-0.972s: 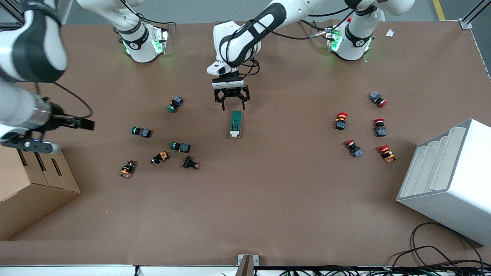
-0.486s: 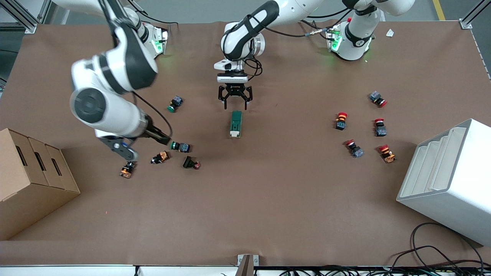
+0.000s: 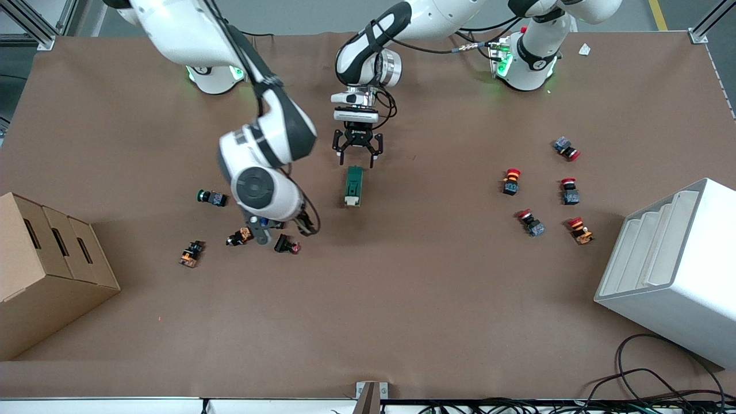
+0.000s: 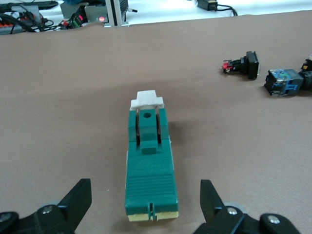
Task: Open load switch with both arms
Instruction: 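Press the white switch handle down with the right gripper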
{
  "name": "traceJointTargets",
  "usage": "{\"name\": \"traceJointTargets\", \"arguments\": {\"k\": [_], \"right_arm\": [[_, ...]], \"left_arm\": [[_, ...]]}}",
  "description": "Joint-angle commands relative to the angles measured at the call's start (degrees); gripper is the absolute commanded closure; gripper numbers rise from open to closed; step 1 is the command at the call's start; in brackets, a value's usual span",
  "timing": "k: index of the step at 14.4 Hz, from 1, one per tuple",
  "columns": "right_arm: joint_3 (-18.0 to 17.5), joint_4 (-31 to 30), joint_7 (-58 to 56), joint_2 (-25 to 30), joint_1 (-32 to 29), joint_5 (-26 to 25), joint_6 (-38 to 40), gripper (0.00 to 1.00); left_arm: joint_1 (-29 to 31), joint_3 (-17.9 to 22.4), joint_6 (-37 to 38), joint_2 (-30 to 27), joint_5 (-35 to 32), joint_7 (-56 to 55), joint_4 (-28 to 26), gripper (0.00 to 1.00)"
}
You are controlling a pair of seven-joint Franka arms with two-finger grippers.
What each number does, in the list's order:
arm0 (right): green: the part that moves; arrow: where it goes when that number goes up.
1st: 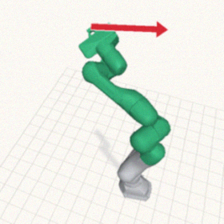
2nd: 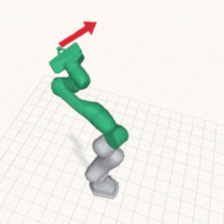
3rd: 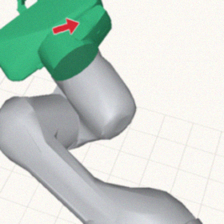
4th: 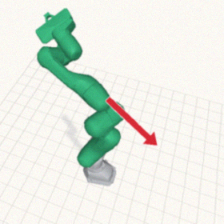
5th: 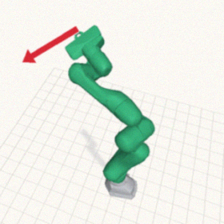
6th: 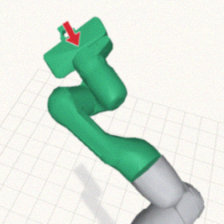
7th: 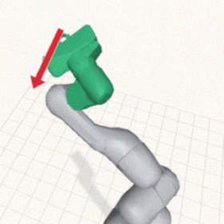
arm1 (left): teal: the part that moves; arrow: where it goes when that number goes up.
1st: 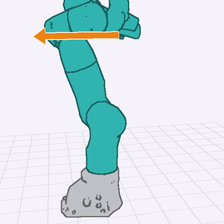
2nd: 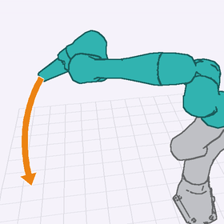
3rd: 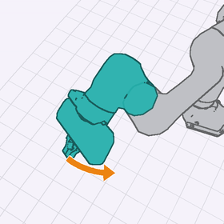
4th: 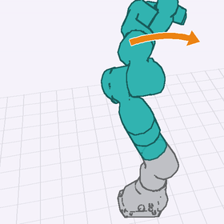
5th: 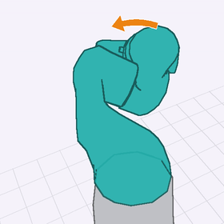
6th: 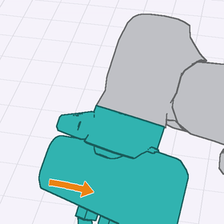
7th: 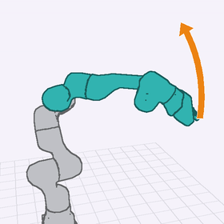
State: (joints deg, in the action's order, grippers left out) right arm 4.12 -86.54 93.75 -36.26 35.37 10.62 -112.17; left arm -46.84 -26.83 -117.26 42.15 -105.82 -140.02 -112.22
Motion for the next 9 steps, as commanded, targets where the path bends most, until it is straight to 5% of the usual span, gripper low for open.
{"name": "traceJointTargets", "arguments": {"k": [1, 9], "right_arm": [[0.54, 4.72, 8.36, -5.30, 2.94, 1.59, -1.90, 0.00], [0.54, 4.63, 11.63, -10.23, 4.44, 12.39, -4.73, 0.00]], "left_arm": [[-1.05, 0.46, 2.90, 1.88, -2.46, -1.66, 1.65, 0.02], [-2.46, 0.55, 6.78, 6.98, -3.86, -2.89, 5.25, 0.02]]}}
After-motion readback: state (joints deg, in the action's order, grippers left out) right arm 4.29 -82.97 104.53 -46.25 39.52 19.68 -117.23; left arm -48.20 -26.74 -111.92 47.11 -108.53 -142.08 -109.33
